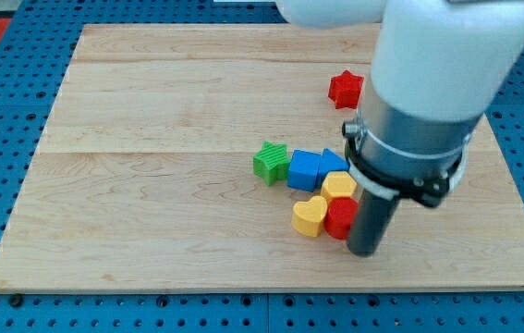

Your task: Group up all the blocks

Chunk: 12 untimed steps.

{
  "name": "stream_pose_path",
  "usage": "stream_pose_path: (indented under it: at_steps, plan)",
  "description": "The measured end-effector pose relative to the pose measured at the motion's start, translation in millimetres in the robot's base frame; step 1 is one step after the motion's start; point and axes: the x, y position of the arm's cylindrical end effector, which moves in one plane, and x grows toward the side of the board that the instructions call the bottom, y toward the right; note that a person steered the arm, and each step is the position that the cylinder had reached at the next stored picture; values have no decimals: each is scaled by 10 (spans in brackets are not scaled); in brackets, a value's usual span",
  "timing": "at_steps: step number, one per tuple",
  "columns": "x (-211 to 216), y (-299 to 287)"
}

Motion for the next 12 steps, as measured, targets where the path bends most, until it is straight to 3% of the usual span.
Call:
stream_pose_path:
  at_steps: [1, 3, 4, 5, 6, 7, 9, 10, 12]
  plan:
    - [-159, -47]
    - [193, -421]
    - [99, -906]
    - [-177, -1016]
    - [-50, -1212]
    - [255, -936]
    - [-470, -909]
    - [-546, -1092]
    - [-490, -2011]
